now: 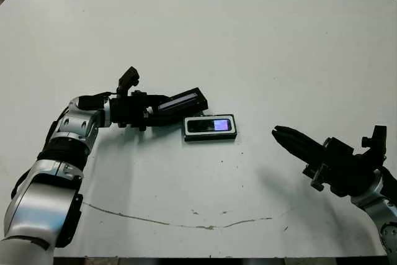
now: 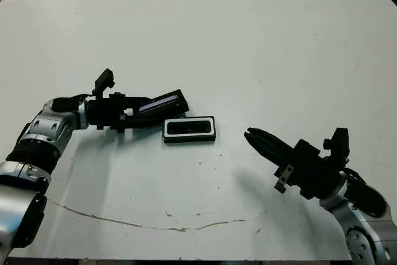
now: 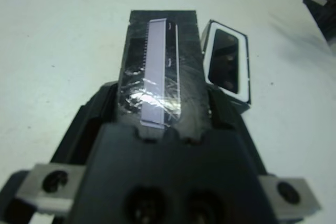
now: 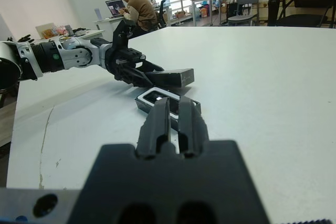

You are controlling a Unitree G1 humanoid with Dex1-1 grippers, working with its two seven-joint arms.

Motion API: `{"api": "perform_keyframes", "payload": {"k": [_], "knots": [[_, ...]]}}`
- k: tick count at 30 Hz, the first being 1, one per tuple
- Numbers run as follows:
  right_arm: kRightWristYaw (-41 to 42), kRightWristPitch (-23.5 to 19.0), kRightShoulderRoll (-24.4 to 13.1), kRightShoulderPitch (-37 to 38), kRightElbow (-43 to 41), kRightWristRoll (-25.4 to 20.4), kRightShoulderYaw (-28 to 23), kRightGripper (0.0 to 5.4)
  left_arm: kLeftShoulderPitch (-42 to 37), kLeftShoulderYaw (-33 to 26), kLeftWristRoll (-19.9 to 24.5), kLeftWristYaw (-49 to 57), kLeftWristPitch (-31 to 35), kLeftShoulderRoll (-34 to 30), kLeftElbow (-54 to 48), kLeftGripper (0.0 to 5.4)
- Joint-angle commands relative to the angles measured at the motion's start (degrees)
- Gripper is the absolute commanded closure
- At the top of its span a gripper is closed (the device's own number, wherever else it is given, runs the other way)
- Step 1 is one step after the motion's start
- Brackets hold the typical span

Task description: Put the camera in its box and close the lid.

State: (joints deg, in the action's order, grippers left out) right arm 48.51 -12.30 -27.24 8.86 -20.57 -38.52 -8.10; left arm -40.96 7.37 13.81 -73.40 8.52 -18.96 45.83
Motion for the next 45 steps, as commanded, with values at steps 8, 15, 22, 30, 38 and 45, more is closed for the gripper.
{"api": "perform_keyframes", "payload": {"k": [8,15,22,30,38,45], "knots": [[3.0,0.6,0.7,-0.7,3.2,-0.2,0.5,5.40,5.1,-8.5,4.3,7.4,1.9,1.8,0.5,2.58],[6.0,4.4,1.0,-1.6,6.4,1.7,0.8,5.40,6.0,-8.6,4.7,5.5,3.2,1.2,-2.0,2.58],[4.9,4.0,0.7,-0.7,4.9,2.1,0.7,5.40,6.6,-3.9,2.1,0.1,2.7,0.1,-4.9,2.58],[5.1,4.9,0.7,-1.0,5.9,2.7,0.9,5.40,6.9,-0.9,1.2,-3.9,3.1,-0.4,-5.6,2.58],[5.5,4.3,1.0,-1.2,6.2,1.6,1.0,5.40,7.2,0.5,0.5,-7.6,0.0,-1.0,-6.6,2.58],[5.6,5.4,1.4,-1.3,6.3,1.8,1.2,5.40,7.1,1.8,-0.1,-9.1,0.9,-1.4,-5.8,2.58]]}}
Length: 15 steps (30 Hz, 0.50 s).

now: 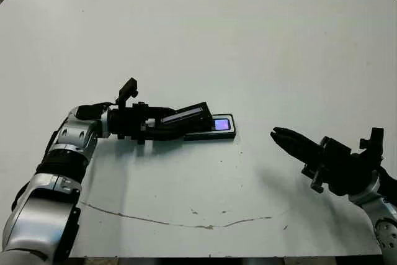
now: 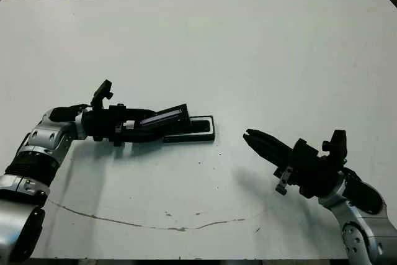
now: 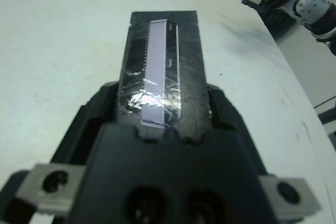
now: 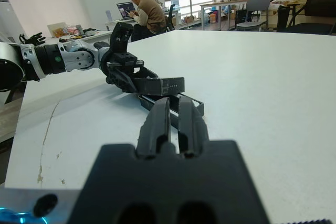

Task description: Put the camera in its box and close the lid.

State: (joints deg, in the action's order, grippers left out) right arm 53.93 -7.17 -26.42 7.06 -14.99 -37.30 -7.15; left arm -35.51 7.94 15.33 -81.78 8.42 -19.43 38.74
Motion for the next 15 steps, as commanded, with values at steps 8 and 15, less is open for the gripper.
{"api": "perform_keyframes", "payload": {"k": [8,15], "knots": [[-0.3,0.1,0.3,0.6,0.3,1.1,0.2,5.40,3.0,2.6,-1.9,0.0,1.1,-1.0,-0.8,2.58],[-1.5,0.0,0.2,1.2,-1.0,1.8,-0.2,5.40,5.0,4.4,-3.3,2.9,-0.7,-0.2,-3.5,2.58]]}}
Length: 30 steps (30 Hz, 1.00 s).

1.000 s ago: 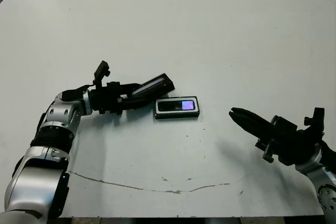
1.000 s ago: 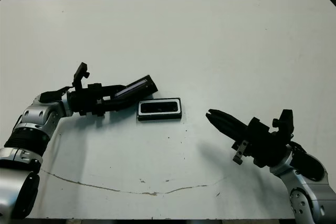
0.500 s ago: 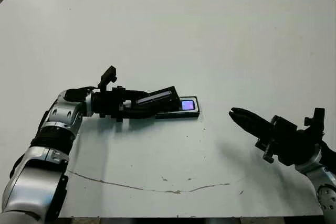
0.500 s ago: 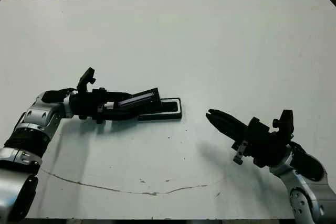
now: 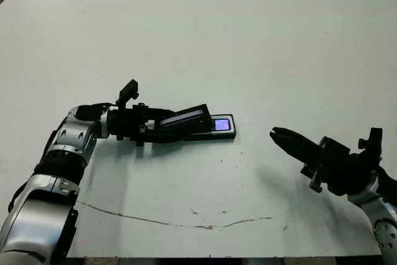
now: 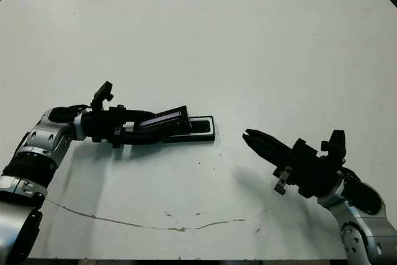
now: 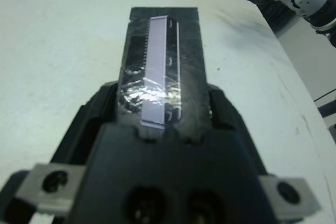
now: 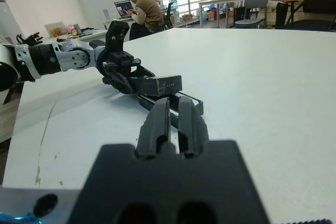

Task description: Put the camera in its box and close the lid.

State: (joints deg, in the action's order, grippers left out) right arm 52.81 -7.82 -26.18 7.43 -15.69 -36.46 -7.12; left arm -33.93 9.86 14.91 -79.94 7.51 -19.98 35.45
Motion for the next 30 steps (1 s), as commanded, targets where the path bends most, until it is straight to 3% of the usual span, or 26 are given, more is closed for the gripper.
{"api": "perform_keyframes", "payload": {"k": [1,4,17,25,30], "knots": [[-0.3,0.3,-0.1,0.8,-0.3,0.7,-0.3,5.40,3.7,2.7,-2.9,1.4,0.2,0.4,-0.5,2.58],[-0.4,-1.7,-0.5,0.8,-0.4,-0.6,-0.4,5.40,4.4,3.3,-2.7,2.0,0.6,0.7,-1.2,2.58],[0.4,-0.7,-0.2,0.7,0.4,-0.3,-0.4,5.40,7.5,6.9,-2.7,4.0,4.4,-0.9,-12.7,2.58],[0.1,-1.3,-0.6,0.9,0.1,-0.4,-0.3,5.40,3.8,8.8,-4.5,5.2,5.4,1.7,-6.6,2.58],[0.5,-0.7,-0.7,0.6,0.3,0.0,-0.4,5.40,-1.5,10.7,-7.2,5.2,2.8,4.4,3.3,2.58]]}}
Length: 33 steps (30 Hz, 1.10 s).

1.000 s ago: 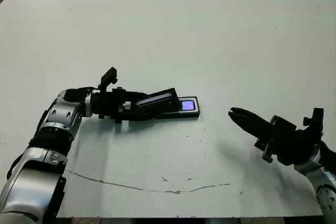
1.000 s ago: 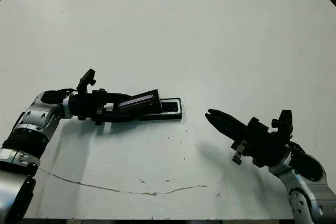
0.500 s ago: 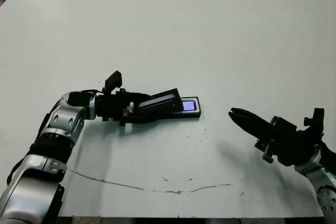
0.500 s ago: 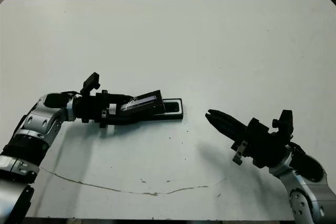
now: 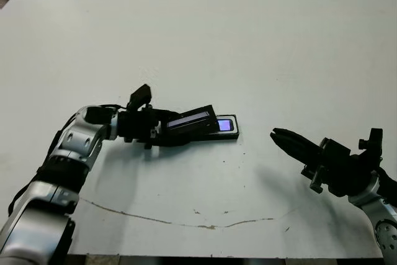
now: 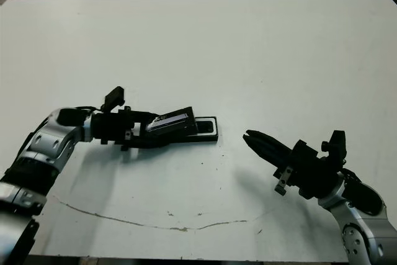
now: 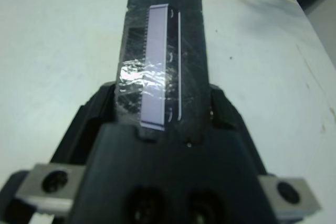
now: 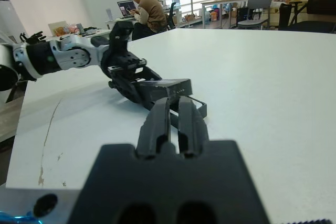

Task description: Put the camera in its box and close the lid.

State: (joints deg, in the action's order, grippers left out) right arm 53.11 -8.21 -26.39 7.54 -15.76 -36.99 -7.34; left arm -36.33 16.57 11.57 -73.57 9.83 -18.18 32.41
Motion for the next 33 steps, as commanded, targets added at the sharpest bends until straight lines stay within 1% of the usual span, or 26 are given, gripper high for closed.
{"api": "perform_keyframes", "payload": {"k": [1,5,8,11,14,17,20,24,26,30,33], "knots": [[0.2,-0.3,-0.4,0.5,0.4,0.4,-0.2,5.40,0.0,4.3,-4.3,-1.2,-0.2,3.0,8.2,2.58],[0.5,0.2,-0.3,0.6,0.6,0.4,-0.4,5.40,-3.0,5.5,-6.5,-1.4,-1.9,4.4,13.0,2.58],[0.7,0.4,0.0,0.6,0.6,0.1,-0.5,5.40,-4.9,6.5,-7.8,-1.5,-1.7,5.1,15.1,2.58],[1.7,1.6,0.0,0.3,1.3,0.6,-0.4,5.40,-6.2,6.9,-8.6,-1.8,-1.9,5.6,16.5,2.58],[1.7,1.1,-0.1,0.2,1.5,0.3,-0.4,5.40,-7.2,7.4,-9.5,-1.7,-1.6,6.0,17.0,2.58],[0.6,-0.5,-0.5,0.6,0.7,0.0,-0.4,5.40,-7.9,8.0,-10.3,-1.7,-1.4,6.1,16.7,2.58],[0.4,0.4,-0.5,0.8,0.8,0.9,-0.3,5.40,-8.5,8.4,-10.7,-1.8,-0.7,6.5,16.9,2.58],[0.7,1.0,0.0,0.8,0.9,0.9,-0.4,5.40,-8.7,8.8,-10.9,-1.1,-1.1,7.3,16.7,2.58],[0.4,0.4,-0.1,1.0,0.6,0.7,-0.3,5.40,-8.5,8.8,-10.8,-0.5,-1.2,8.1,16.7,2.58],[0.3,0.6,0.0,1.2,0.4,0.6,-0.4,5.40,-8.5,9.2,-11.5,0.3,-3.0,9.6,17.3,2.58],[0.7,0.7,-0.1,1.1,0.5,0.4,-0.5,5.40,-8.6,9.5,-11.9,0.7,-1.9,10.9,18.0,2.58]]}}
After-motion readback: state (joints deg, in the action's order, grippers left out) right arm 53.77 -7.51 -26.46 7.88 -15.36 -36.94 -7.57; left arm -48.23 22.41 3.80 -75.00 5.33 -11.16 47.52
